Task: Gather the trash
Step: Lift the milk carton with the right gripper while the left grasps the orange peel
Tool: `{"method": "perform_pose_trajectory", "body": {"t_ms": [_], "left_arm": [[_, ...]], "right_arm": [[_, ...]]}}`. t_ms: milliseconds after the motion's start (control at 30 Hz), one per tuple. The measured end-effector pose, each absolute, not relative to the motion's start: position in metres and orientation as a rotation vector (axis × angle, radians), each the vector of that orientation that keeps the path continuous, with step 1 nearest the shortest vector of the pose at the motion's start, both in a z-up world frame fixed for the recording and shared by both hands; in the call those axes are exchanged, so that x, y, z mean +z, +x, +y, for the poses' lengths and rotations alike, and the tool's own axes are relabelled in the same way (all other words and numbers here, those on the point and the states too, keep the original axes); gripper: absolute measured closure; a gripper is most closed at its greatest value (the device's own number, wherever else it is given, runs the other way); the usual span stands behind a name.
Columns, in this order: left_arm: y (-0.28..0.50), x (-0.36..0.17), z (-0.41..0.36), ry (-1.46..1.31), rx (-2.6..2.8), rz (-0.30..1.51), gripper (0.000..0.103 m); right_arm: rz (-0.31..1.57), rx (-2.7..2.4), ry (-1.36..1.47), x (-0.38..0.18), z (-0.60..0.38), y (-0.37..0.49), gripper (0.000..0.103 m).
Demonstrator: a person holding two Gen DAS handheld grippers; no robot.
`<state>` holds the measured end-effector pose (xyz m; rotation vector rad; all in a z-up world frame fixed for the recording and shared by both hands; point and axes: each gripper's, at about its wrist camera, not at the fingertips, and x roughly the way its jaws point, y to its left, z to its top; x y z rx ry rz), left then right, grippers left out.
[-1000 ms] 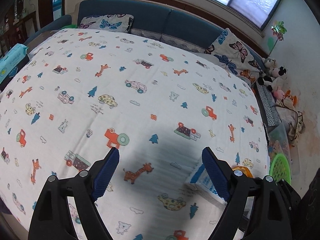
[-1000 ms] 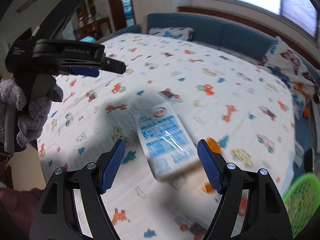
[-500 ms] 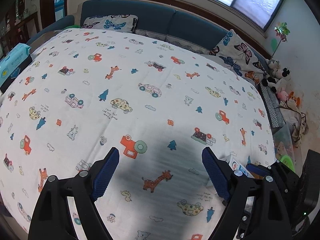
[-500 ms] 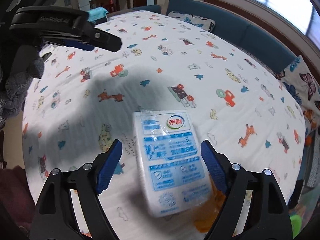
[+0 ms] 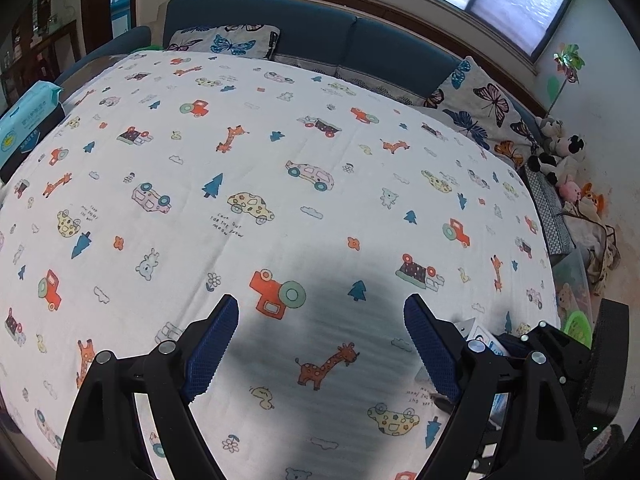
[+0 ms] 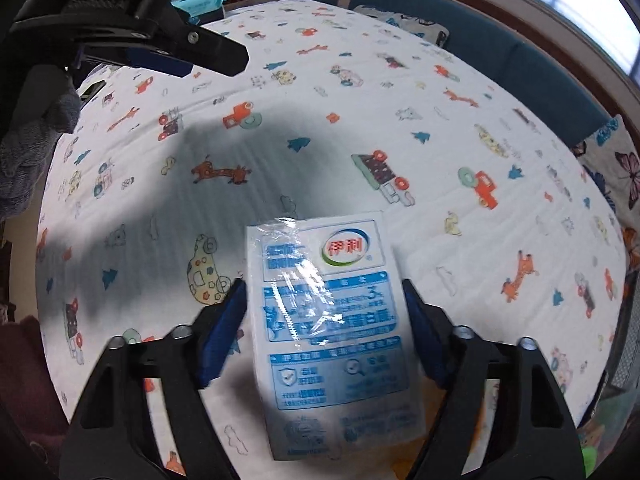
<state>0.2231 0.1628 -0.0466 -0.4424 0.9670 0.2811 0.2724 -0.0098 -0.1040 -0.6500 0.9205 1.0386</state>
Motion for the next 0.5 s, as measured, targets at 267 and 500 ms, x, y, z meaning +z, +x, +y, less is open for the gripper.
{"method": "perform_pose_trajectory", "body": {"t_ms": [267,500], "left_arm": [[0.221,-0.043,0.155,-0.415,0.265,0.953,0.021],[0.224,-0.037,0.131,-0.373,0.198,0.941,0.021]], "right_arm": [[0.910,1.021,-0.533,-0.083,-0.029,0.264,0.036],[0.892,0.968,-0.369,-0.046,-0.075,0.255,0.036]]}}
